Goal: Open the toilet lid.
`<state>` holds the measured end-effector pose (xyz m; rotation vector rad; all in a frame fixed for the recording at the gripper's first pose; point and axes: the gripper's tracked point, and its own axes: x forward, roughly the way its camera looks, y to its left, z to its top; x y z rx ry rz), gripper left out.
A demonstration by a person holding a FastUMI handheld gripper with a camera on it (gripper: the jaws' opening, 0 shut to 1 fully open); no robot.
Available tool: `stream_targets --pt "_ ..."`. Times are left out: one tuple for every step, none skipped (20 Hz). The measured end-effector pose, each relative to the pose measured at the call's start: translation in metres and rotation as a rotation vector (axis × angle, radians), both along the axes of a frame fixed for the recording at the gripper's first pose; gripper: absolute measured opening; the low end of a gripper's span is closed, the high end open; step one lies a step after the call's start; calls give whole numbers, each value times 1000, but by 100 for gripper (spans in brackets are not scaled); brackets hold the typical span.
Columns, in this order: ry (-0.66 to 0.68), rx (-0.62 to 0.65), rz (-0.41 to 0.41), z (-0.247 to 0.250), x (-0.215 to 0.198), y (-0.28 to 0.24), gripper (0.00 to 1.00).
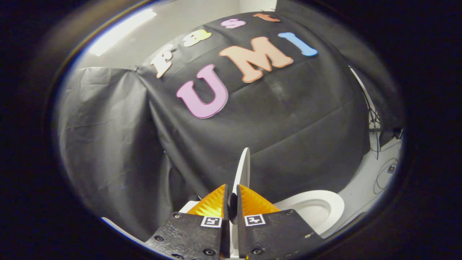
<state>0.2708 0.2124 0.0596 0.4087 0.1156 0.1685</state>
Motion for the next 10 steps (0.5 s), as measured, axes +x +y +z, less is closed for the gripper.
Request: stream_targets --pt "-10 -25 19 5 1 13 8" --pt "-18 -51 42 10 3 26 8" --pt "-23 -79 63 16 5 38 8" --pt "-28 -106 86 17 4 53 8" --pt "-31 -129 107 19 5 68 9" --pt "-33 -153 125 19 4 80 9" --pt "-40 -170 144 20 5 91 9" --pt "-44 -185 162 22 5 103 9" --pt "-49 -199 180 22 6 114 9" --pt "-52 -208 198 21 7 124 9"
